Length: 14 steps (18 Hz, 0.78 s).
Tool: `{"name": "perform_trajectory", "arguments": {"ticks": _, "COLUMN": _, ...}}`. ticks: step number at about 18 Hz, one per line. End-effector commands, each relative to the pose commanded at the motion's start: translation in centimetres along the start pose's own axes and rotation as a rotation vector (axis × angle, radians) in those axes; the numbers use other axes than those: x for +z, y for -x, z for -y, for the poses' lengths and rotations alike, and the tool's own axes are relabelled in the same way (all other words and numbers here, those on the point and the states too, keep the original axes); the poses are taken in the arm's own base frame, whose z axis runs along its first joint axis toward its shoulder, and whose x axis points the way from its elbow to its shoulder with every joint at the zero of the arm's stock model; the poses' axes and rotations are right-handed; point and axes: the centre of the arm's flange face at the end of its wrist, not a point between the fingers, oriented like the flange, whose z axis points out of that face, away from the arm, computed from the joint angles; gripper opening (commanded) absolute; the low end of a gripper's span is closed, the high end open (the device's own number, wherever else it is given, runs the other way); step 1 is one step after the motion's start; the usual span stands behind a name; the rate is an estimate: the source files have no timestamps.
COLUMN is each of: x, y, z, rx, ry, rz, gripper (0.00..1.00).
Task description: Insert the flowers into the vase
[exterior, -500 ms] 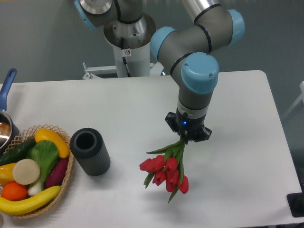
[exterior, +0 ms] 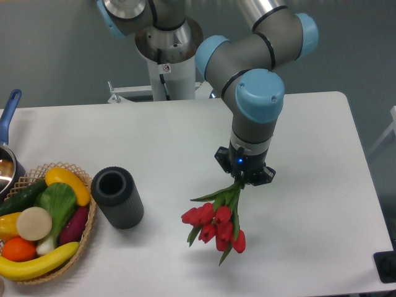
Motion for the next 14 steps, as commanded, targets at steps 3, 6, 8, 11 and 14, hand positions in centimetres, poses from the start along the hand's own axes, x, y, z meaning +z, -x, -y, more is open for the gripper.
{"name": "perform_trajectory", "arguments": {"ticks": 3, "x": -0.3, "y": -1.4, "z": 1.9, "rx": 0.024, "ry": -0.139, "rz": 0.028, "gripper": 0.00}}
{"name": "perform_trajectory", "arguments": {"ticks": 6, "x": -0.7, "y": -3.4, "z": 2.6, "rx": 0.004, "ry": -0.328, "rz": 0.047, "gripper": 0.00}}
{"name": "perform_trajectory", "arguments": {"ticks": 8, "x": -1.4, "y": -4.5, "z": 3.6, "rx": -0.033, "ry": -0.385, "rz": 0.061, "gripper": 0.00}}
{"name": "perform_trajectory", "arguments": {"ticks": 11, "x": -2.7, "y": -6.6, "z": 6.0, "rx": -0.025, "ry": -0.542, "rz": -0.059, "gripper": 0.00}}
{"name": "perform_trajectory", "arguments": {"ticks": 14, "x": -6.0, "y": -7.1, "z": 7.5, "rx": -0.032, "ry": -0.668, "rz": -0.074, "gripper": 0.00}}
